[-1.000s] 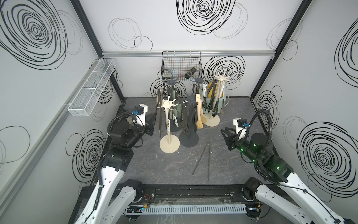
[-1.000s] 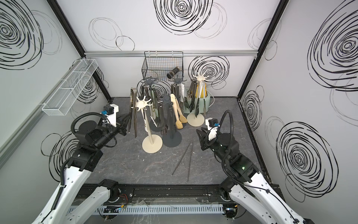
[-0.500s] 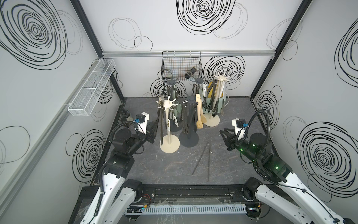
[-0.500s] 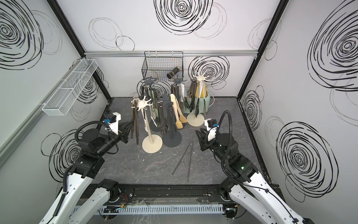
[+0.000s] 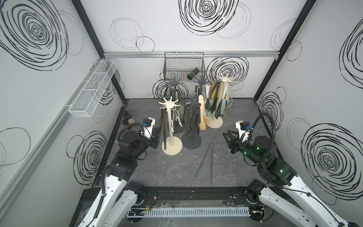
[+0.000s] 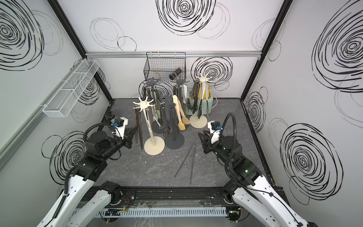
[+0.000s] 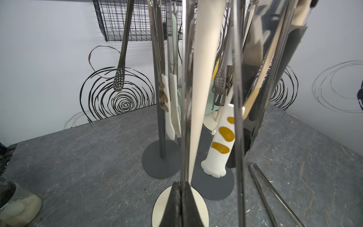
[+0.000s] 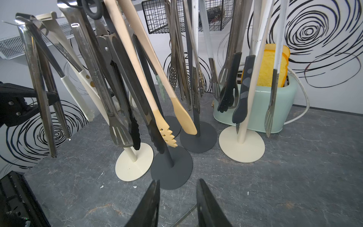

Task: Hang food tongs on kitchen utensil racks
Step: Hang the food tongs on the rack.

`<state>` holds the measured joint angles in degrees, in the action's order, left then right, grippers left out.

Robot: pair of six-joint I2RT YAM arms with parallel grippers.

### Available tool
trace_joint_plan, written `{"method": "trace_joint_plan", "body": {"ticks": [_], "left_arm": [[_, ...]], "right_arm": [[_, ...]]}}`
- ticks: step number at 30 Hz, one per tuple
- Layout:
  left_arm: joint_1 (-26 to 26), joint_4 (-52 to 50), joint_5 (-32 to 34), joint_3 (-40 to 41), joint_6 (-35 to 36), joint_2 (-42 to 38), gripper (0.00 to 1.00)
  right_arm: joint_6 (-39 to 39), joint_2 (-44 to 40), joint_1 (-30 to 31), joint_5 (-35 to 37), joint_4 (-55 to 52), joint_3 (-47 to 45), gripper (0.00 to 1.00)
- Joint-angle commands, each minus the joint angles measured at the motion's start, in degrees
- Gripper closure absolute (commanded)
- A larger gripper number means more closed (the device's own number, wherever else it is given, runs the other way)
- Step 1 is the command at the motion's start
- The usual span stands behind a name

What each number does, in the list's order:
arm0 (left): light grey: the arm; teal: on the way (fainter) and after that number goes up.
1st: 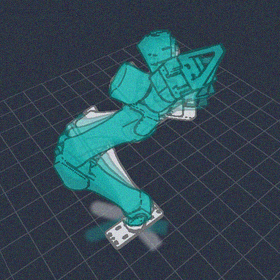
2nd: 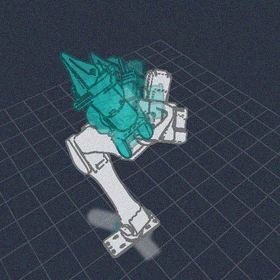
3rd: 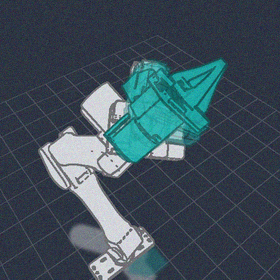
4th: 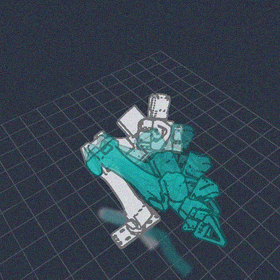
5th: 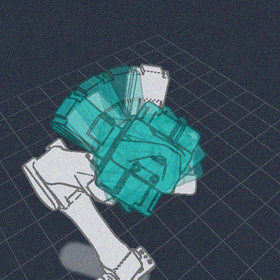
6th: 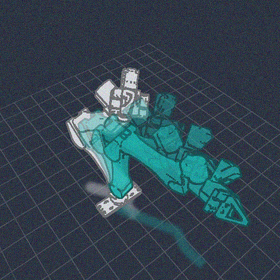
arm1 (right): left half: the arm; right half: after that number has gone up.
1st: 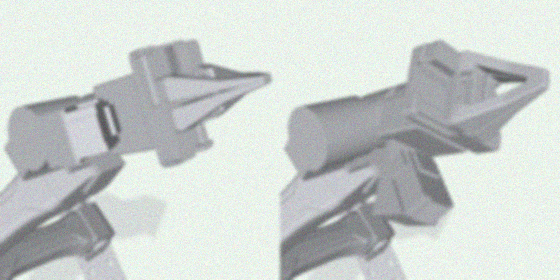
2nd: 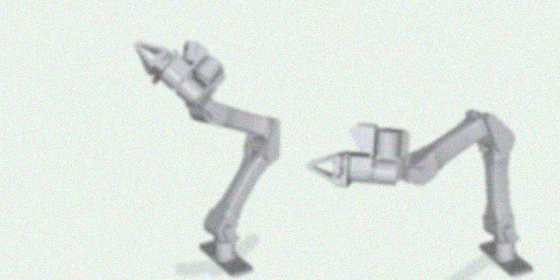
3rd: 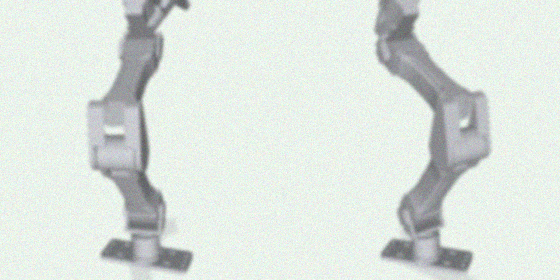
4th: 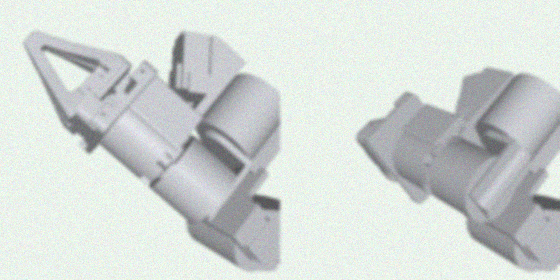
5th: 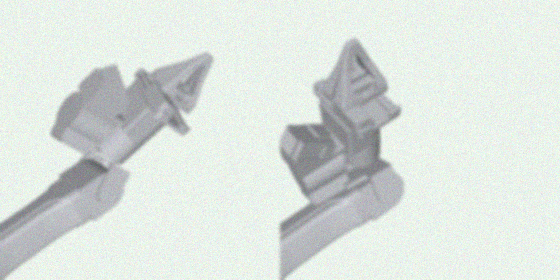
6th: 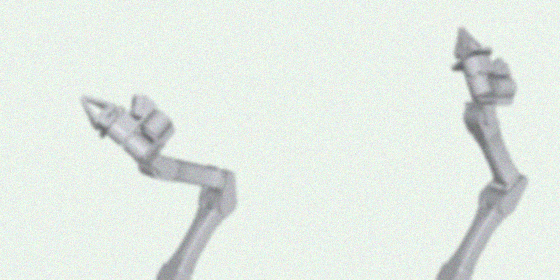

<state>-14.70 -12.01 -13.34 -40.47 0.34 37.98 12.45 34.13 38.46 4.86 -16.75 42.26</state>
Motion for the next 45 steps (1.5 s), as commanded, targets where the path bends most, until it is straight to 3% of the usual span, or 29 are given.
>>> {"method": "trace_joint_plan", "body": {"ticks": [1,16,24,32,36,38,45], "left_arm": [[-0.34,-0.91,2.24,0.58,1.81,0.82,1.00],[-0.44,-0.81,2.36,0.83,1.65,2.37,0.98],[-0.51,-1.15,2.35,0.57,1.18,2.45,0.83],[-1.27,-3.81,4.86,-0.79,-0.37,2.32,0.78],[-1.26,-5.96,6.54,-1.00,-3.25,1.18,0.58],[-1.08,-7.11,8.00,-0.82,-5.20,0.41,0.53],[3.32,-11.19,10.64,-1.51,-9.92,1.87,0.47]], "right_arm": [[0.33,-0.33,-0.18,-0.73,2.23,-0.51,0.65],[0.32,-0.47,-0.22,-0.17,1.96,-0.78,0.64],[2.46,0.48,-0.22,1.73,-1.34,-0.72,0.59],[11.95,4.95,-0.22,3.94,-12.90,-0.10,0.58],[17.52,7.82,0.04,1.60,-14.85,-3.66,0.62],[20.41,9.96,0.77,0.06,-15.01,-6.02,0.63],[30.33,20.53,11.46,5.11,-13.49,-8.01,0.62]]}}
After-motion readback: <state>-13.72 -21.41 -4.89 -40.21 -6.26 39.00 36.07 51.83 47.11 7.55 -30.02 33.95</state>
